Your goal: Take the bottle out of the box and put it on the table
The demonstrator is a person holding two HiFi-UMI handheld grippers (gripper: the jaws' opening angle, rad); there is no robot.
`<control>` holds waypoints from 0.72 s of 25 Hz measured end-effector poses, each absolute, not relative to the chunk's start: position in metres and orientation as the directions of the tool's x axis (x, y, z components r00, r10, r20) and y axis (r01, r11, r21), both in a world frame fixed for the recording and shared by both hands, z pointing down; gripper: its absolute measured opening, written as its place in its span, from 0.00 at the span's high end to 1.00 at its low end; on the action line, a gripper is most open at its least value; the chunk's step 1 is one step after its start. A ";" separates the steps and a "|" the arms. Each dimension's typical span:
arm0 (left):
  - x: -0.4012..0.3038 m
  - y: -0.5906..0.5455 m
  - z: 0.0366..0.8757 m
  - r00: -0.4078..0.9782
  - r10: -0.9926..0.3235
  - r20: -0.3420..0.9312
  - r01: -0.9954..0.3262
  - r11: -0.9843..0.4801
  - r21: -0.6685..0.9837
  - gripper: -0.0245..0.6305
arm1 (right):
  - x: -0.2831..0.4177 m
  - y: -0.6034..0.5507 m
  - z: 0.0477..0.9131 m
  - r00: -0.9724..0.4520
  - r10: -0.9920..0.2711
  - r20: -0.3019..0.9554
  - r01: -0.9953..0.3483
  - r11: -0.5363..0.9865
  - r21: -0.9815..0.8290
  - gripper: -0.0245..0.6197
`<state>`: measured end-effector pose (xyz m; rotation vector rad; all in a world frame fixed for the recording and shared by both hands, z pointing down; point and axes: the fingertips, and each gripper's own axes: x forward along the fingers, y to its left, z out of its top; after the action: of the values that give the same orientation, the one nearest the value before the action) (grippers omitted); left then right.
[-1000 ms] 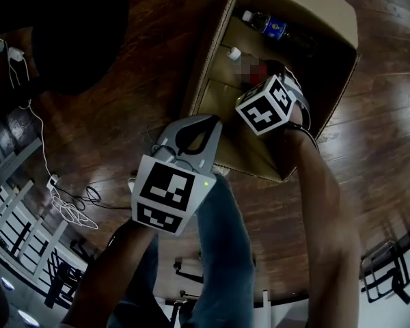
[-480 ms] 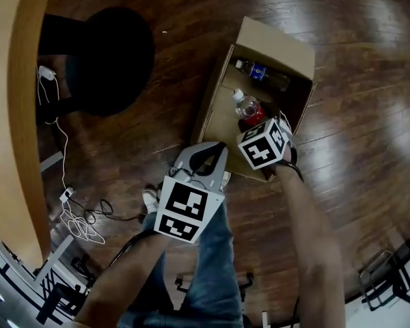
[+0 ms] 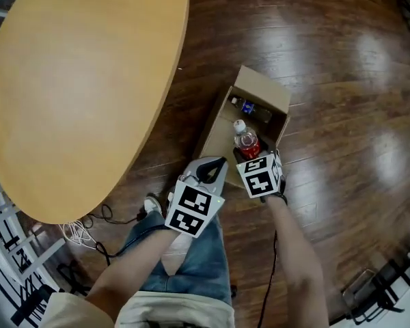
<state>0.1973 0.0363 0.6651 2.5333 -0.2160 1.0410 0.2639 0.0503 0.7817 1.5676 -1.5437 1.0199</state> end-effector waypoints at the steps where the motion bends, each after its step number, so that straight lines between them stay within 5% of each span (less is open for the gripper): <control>1: 0.196 0.035 0.651 0.718 0.006 0.696 -0.278 -0.914 0.295 0.96 | 0.263 0.049 0.764 -0.016 -0.464 0.886 -0.998 -0.045 -0.041 0.50; 12: 0.165 0.043 0.494 0.788 -0.075 0.612 -0.255 -0.943 0.214 0.96 | 0.246 0.033 0.559 0.052 -0.718 0.694 -0.996 -0.083 -0.011 0.50; 18: 0.144 0.016 0.429 0.826 -0.224 0.518 -0.374 -0.904 0.206 0.96 | 0.228 -0.001 0.464 0.052 -0.844 0.533 -0.999 -0.043 0.030 0.49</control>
<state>0.1444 0.0160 0.4291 2.7093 -0.4545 0.7151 0.2279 -0.0008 0.4639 1.9445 -1.8471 0.5321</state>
